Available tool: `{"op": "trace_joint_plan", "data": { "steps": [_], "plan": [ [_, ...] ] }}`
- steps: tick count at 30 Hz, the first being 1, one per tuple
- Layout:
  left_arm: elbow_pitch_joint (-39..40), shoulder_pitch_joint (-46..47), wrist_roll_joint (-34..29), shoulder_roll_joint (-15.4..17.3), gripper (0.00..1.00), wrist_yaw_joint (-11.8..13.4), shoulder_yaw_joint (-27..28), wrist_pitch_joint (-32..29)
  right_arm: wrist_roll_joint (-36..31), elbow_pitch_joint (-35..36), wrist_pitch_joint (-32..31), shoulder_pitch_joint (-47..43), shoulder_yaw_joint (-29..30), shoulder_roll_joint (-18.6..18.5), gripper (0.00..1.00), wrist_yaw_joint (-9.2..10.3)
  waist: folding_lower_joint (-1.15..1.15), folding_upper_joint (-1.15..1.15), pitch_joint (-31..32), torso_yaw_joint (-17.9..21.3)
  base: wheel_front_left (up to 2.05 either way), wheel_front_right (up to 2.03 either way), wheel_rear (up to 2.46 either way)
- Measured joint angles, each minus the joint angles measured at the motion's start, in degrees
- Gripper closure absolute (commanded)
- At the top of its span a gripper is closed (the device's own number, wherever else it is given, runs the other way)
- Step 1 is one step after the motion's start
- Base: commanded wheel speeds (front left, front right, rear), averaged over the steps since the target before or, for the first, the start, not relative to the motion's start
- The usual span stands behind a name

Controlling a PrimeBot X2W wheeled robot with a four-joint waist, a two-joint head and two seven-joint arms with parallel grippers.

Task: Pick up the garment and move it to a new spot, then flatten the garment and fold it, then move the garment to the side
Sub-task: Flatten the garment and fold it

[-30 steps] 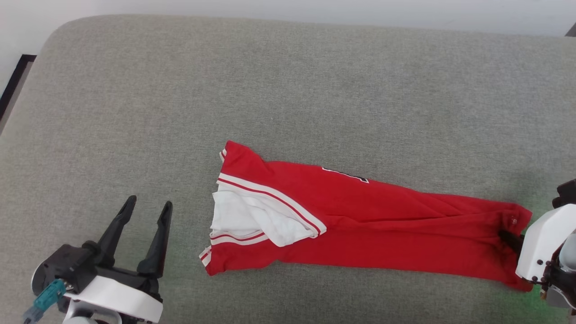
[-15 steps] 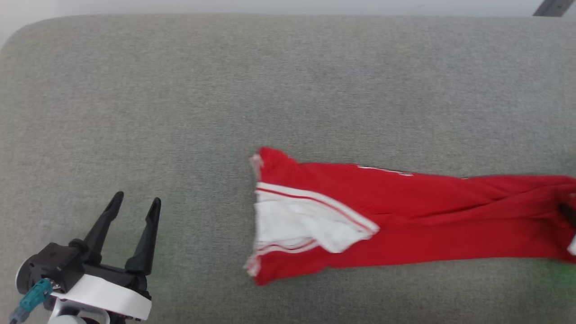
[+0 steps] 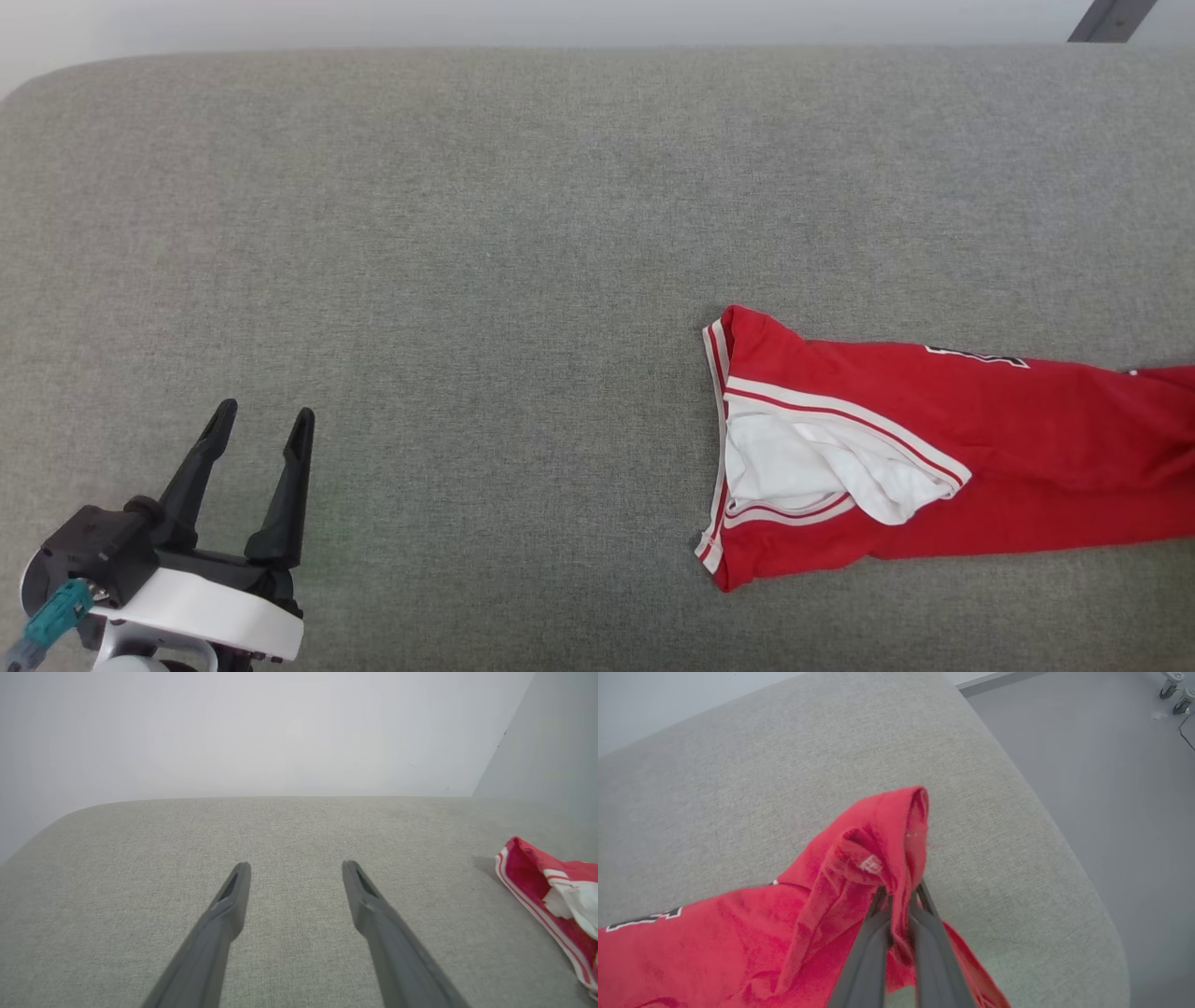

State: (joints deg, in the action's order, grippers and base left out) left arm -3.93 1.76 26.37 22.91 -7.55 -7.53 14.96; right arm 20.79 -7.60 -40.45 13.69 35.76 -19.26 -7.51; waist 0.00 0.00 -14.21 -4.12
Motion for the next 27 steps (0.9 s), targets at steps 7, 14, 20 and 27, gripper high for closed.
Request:
{"op": "trace_joint_plan", "data": {
  "steps": [7, 14, 20, 27],
  "plan": [
    [-0.74, -0.69, 1.24, -0.22, 0.00, 0.00, 0.00, 0.00, 4.79, 10.37, -4.45, -4.32, -11.44, 3.24, 1.00, 0.01, 0.00, 0.00, 0.71, -0.48, 0.00, 0.00, 0.00],
    [-1.04, -0.78, 1.63, -0.69, 0.00, 0.00, -0.87, 0.00, 5.95, 20.29, -10.66, -6.03, -27.40, 6.37, 1.00, 0.01, 0.00, 0.00, 0.81, -1.46, 0.00, 0.00, 0.00],
    [-1.34, 0.15, 1.96, -0.68, 0.00, 0.00, -2.14, 0.00, 5.39, 21.70, -12.34, -3.91, -38.84, 7.44, 1.00, 0.01, 0.00, 0.00, 0.64, -3.09, 0.00, 0.00, 0.00],
    [-2.01, 0.12, 2.68, -1.37, 0.00, 0.00, -2.38, 0.00, 4.83, 17.01, -10.43, -1.06, -46.59, 6.16, 1.00, 0.01, 0.00, 0.00, 1.04, -5.90, 0.00, 0.00, 0.00]
  ]
}}
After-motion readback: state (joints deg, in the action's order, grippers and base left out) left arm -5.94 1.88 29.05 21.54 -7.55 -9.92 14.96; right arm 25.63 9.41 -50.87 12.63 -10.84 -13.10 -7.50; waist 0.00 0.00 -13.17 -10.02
